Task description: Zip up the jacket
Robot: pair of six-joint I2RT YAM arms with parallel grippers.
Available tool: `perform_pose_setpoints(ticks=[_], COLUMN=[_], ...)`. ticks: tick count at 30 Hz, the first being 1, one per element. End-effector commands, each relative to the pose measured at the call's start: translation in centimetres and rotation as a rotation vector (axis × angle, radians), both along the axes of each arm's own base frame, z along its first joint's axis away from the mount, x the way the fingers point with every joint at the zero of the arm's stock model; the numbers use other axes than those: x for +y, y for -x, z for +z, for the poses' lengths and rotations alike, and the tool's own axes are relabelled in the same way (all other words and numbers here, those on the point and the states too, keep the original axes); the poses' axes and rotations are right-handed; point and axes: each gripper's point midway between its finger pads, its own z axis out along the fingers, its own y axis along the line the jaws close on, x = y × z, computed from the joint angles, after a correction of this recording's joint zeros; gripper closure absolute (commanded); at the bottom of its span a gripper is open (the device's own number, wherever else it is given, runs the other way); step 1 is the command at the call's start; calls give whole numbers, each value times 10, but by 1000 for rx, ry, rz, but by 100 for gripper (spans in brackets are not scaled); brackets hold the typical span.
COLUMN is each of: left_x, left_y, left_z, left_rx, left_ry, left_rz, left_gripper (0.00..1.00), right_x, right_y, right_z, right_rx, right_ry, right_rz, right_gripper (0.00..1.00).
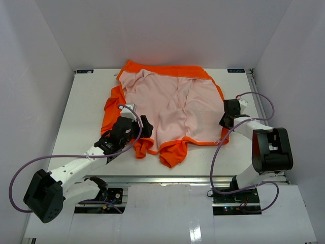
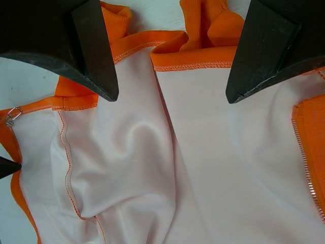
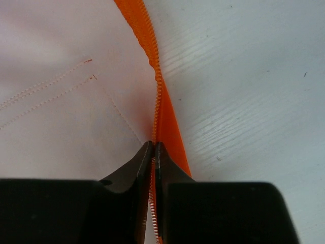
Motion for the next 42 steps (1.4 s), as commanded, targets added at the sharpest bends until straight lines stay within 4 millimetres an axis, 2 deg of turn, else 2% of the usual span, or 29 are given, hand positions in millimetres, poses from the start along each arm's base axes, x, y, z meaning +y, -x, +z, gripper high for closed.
perform_pose_setpoints(ticks=[1,3,4,7,8,10,12,13,16,17,23,25,28,29,34,37,38,39,42], left_x=[3,5,8,13,15,21,29,33,47,50,52,50,37,33,-6,-29,-41,-48,-70], left_y=[0,-1,-1,-1,-1,0,1,3,6,8,11,10,10,10,15,18,24,28,31], left_z=[9,10,11,16,17,20,28,33,38,44,48,46,40,39,26,16,11,17,-9], left_rx=[-31,-37,-42,-59,-64,-77,-101,-113,-148,-167,-183,-175,-156,-154,-126,-99,-80,-88,29], left_ry=[22,21,20,31,30,36,61,77,100,118,135,127,113,111,115,118,132,155,161], left_rz=[21,36,46,68,81,106,147,163,222,231,230,224,158,132,-72,-193,-264,-311,-401], left_gripper=[2,2,2,2,2,2,2,2,2,2,2,2,2,2,5,13,16,16,26], right_x=[24,46,65,138,169,210,259,273,334,346,359,357,335,328,285,262,255,255,246], right_y=[-36,-45,-43,-37,-28,-10,16,23,67,78,96,98,96,94,70,59,57,57,68], right_z=[82,117,124,147,145,135,118,114,91,84,78,80,90,93,127,140,142,142,124], right_rx=[-199,-257,-256,-275,-271,-253,-231,-232,-194,-169,-143,-148,-182,-194,-290,-326,-336,-336,-310], right_ry=[42,66,79,67,77,78,49,35,-7,-8,-11,-10,23,33,30,-10,-22,-22,-57], right_rz=[116,195,263,467,555,659,789,822,1017,1060,1119,1120,1042,1014,805,719,698,697,724], right_gripper=[92,92,92,92,92,92,92,92,92,92,92,87,64,61,57,57,57,58,59])
